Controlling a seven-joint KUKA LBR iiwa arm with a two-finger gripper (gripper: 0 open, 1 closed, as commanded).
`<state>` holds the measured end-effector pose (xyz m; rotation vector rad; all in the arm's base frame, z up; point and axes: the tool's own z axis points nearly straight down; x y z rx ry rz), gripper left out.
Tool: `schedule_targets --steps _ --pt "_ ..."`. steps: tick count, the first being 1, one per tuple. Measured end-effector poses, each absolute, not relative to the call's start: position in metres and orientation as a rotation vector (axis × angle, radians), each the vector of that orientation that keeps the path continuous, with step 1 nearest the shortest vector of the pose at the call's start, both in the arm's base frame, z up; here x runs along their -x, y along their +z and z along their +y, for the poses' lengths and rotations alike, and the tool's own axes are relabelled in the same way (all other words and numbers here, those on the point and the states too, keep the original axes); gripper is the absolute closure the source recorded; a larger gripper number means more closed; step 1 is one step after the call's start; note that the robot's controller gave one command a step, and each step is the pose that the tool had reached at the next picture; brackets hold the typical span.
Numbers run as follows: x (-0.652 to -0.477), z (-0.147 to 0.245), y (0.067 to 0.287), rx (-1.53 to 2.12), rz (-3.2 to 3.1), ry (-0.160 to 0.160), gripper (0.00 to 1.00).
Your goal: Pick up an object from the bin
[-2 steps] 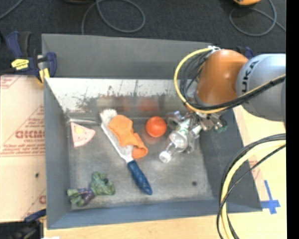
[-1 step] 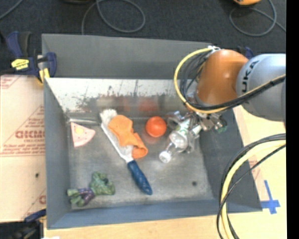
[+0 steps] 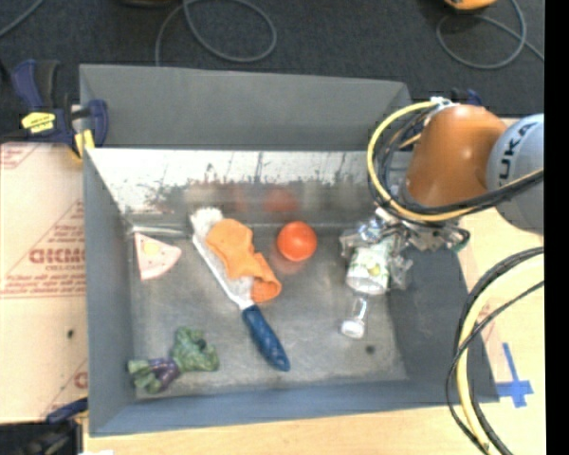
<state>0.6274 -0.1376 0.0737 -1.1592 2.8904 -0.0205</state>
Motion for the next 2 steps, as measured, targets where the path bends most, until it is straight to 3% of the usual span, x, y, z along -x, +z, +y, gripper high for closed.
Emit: schedule_targets --steps 1,2 --pt "-0.627 -0.138 0.074 1.159 2.891 -0.020 1.00" --pt "-0.626 -0.132 0.224 1.149 2.887 -0.026 1.00"
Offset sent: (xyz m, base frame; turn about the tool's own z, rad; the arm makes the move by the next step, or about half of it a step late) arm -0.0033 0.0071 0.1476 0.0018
